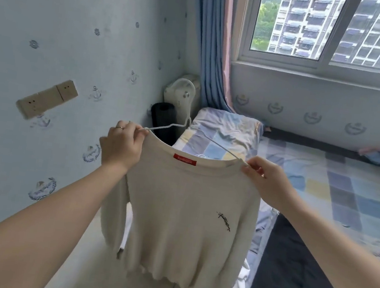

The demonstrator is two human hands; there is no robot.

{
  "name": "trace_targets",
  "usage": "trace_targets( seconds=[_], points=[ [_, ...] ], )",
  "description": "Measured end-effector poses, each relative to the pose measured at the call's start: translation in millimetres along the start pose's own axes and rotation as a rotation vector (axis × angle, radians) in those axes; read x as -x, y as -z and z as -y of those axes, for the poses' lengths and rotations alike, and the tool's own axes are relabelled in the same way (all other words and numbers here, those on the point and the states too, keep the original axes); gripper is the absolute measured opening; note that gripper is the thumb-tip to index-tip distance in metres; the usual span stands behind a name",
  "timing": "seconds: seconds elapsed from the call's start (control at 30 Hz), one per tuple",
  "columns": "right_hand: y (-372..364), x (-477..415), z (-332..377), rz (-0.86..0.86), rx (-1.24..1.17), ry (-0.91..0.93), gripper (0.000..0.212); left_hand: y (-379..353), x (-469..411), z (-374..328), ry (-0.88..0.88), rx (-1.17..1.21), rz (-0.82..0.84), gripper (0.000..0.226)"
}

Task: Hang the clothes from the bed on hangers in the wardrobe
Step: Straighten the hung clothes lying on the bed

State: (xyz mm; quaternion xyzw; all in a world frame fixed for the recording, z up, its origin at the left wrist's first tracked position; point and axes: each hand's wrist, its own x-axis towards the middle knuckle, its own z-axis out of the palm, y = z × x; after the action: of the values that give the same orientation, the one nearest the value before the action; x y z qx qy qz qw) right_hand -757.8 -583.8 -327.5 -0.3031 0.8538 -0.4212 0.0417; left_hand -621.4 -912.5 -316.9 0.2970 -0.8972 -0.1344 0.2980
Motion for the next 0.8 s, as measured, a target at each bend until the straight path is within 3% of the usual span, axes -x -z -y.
trace_targets(
  seconds=[0.4,0.8],
  points=[
    [-42.6,-162.2,-82.5,0.004,0.100,-0.116,0.012,-145.4,-123.4,24.5,0.013,-0.014,0.189,0.029],
    [-155.3,-264.8,-204.9,0.066,0.275,-0.489,0.014,-350.5,-188.5,86.4,0.056,-0.009,0.537,0.022]
  ],
)
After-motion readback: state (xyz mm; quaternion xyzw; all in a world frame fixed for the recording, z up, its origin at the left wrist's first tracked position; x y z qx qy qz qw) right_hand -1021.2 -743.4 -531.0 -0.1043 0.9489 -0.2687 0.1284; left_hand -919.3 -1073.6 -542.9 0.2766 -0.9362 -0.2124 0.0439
